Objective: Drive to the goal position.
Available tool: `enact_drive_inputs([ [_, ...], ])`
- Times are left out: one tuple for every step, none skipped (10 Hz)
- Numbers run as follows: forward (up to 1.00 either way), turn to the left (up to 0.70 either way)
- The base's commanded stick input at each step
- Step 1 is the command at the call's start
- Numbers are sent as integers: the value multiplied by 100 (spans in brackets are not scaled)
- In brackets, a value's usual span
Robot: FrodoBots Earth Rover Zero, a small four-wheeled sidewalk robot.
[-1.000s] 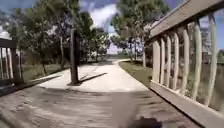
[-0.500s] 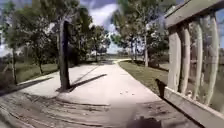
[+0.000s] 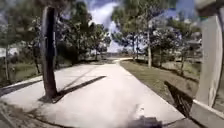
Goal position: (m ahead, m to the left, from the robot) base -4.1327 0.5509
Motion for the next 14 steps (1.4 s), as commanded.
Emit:
enact_drive_inputs([
  [85, 6],
  [85, 7],
  [85, 7],
  [20, 2],
  [0, 0],
  [0, 0],
  [0, 0],
  [0, 0],
  [0, 0],
  [0, 0],
  [0, 0],
  [0, 0],
  [0, -19],
  [0, -57],
])
